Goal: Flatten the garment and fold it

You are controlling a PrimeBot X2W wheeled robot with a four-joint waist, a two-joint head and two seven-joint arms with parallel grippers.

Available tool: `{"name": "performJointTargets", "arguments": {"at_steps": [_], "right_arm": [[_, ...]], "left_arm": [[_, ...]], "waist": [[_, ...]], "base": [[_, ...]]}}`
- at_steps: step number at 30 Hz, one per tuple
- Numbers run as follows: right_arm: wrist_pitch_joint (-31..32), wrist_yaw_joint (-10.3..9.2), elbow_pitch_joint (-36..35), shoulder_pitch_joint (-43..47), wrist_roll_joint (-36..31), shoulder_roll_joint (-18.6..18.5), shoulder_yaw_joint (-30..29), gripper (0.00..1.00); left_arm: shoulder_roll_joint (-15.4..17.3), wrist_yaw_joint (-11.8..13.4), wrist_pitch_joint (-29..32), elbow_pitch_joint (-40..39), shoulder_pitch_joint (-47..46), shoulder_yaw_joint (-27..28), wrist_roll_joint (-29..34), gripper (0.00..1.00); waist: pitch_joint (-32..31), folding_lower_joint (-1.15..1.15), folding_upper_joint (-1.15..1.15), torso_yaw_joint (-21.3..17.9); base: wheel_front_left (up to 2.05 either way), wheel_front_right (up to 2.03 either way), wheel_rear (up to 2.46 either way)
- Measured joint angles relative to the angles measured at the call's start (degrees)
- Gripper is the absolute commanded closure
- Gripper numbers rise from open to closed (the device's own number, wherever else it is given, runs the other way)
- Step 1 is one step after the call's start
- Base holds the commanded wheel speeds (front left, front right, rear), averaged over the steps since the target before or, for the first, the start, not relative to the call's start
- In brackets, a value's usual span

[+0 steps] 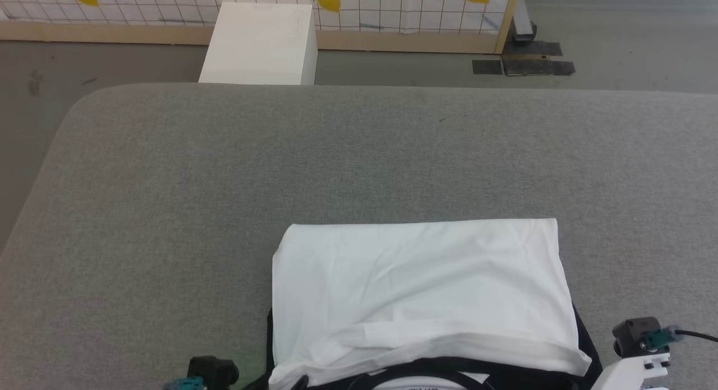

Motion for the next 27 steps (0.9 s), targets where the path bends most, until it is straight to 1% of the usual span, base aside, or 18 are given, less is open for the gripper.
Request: {"name": "performJointTargets", "arguments": {"at_steps": [4, 9, 14, 17, 21, 23, 27], "right_arm": [[1.1, 0.00, -0.6, 2.0, -0.7, 0.4, -2.0, 0.00], [1.5, 0.00, -1.8, 4.5, -1.3, 3.0, -5.7, 0.00], [-1.4, 0.00, -3.8, 6.4, -1.3, 5.5, -9.4, 0.00], [-4.3, -0.01, -5.3, 7.1, -1.3, 6.4, -11.9, 0.00], [-9.8, -0.01, -7.2, 6.7, -1.0, 6.9, -14.2, 0.00], [-13.3, -0.01, -7.1, 5.6, 0.8, 6.9, -14.3, 0.00], [-20.1, -0.01, -5.6, 2.9, 4.9, 6.9, -12.5, 0.00]], "left_arm": [[-0.6, 1.1, -2.1, 1.5, 0.3, 0.8, -0.1, 0.00], [-1.1, 2.5, -6.5, 3.2, 1.5, 3.4, -0.6, 0.00], [-1.2, 3.5, -12.4, 3.6, 2.7, 6.6, -1.0, 0.00], [-1.6, 4.7, -14.6, 2.8, 2.8, 9.8, -0.2, 0.00], [-3.0, 6.2, -15.1, 0.3, 2.5, 14.2, 3.5, 0.00], [-4.7, 6.6, -15.3, -2.1, 2.1, 17.2, 6.4, 0.00], [-8.5, 7.0, -15.3, -5.5, 1.0, 22.1, 11.5, 0.00]], "waist": [[-0.9, 0.00, 0.00, 0.1], [-2.2, 0.00, 0.00, 0.3], [-3.7, 0.00, 0.00, 0.8], [-4.5, 0.00, 0.00, 1.2], [-5.0, 0.00, 0.00, 1.7], [-5.1, 0.00, 0.00, 1.9], [-5.1, 0.00, 0.00, 1.8]], "base": [[0.00, 0.00, 0.00], [0.00, 0.00, 0.00], [0.00, 0.00, 0.00], [0.00, 0.00, 0.00], [0.00, 0.00, 0.00], [0.00, 0.00, 0.00], [0.00, 0.00, 0.00]]}}
